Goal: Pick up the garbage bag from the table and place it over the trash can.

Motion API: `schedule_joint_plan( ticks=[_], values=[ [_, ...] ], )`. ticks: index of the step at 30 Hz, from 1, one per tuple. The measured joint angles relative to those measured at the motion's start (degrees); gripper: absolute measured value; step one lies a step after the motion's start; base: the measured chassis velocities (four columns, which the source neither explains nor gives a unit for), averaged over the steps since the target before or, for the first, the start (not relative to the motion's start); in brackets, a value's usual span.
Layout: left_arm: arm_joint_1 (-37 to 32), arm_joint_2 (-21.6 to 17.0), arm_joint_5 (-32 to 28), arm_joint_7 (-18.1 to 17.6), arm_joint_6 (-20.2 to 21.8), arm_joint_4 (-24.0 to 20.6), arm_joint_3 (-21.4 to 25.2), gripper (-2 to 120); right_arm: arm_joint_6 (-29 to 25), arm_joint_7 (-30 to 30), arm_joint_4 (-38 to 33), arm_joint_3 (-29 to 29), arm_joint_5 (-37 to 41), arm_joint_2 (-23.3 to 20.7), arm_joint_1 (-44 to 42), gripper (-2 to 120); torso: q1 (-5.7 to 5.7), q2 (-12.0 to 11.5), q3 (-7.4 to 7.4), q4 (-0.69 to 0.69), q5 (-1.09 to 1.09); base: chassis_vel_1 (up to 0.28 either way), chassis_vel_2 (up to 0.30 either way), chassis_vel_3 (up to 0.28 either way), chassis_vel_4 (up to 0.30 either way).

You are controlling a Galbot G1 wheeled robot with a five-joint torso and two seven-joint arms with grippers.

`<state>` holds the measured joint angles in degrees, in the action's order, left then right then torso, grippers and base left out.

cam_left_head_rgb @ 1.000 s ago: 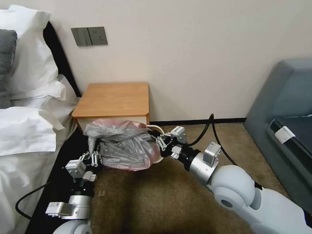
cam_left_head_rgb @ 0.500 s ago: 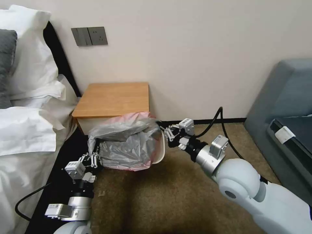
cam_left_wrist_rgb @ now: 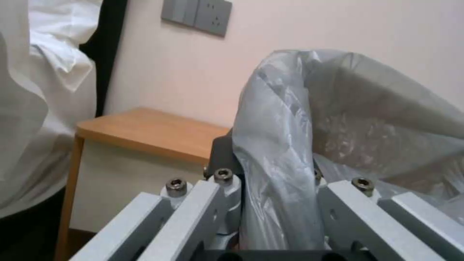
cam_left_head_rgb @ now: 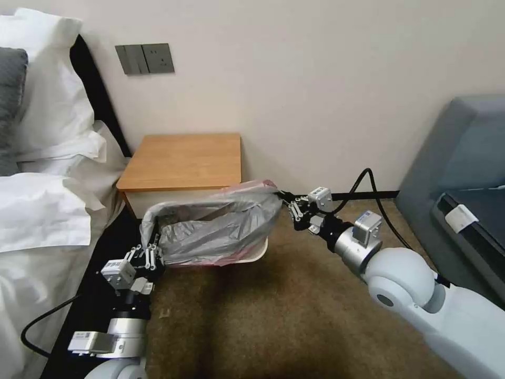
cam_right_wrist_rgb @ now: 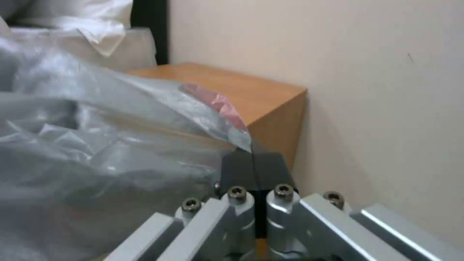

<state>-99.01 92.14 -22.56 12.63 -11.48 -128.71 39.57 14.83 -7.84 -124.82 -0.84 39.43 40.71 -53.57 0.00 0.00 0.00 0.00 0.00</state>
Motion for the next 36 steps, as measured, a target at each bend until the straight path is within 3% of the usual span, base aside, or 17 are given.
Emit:
schedule_joint_plan(
  ticks=[8, 16, 25, 30, 36],
  values=[
    [0.08, 0.0, -1.19, -1.33, 1.5, -0.99, -0.78, 9, 0.14, 1.26, -0.21, -0.51, -2.74, -0.18, -2.67, 0, 0.0, 0.0, 0.0, 0.0, 0.0, 0.0, 0.0, 0.0, 0.0],
    [-0.16, -0.01, -6.25, -4.6, 5.3, -3.62, -1.26, 9, -0.94, 2.41, 0.85, -0.87, -8.21, -0.27, -6.04, 0, 0.0, 0.0, 0.0, -0.01, 0.0, 0.0, 0.0, 0.0, 0.0],
    [-0.92, -0.01, -12.28, -9.85, 11.31, -6.35, -1.93, 9, -5.12, 2.34, 5.05, -1.3, -16.49, 2.1, -6.77, 0, 0.0, 0.0, 0.0, 0.0, 0.0, 0.0, 0.0, 0.0, 0.0],
    [-0.96, -0.01, -12.7, -10.98, 12.13, -6.33, -2.1, 9, -6.27, 2.32, 6.41, -1.45, -19.66, 3.4, -7.02, 0, 0.0, 0.0, 0.0, 0.0, 0.0, 0.0, 0.0, 0.0, 0.0],
    [-0.13, -0.01, -12.85, -12.75, 12.68, -5.81, -0.75, 9, -8.25, 2.0, 6.61, 3.55, -28.91, 5.45, -11.63, 0, 0.0, 0.0, 0.0, 0.0, 0.0, 0.0, 0.0, 0.0, 0.0]
  ],
)
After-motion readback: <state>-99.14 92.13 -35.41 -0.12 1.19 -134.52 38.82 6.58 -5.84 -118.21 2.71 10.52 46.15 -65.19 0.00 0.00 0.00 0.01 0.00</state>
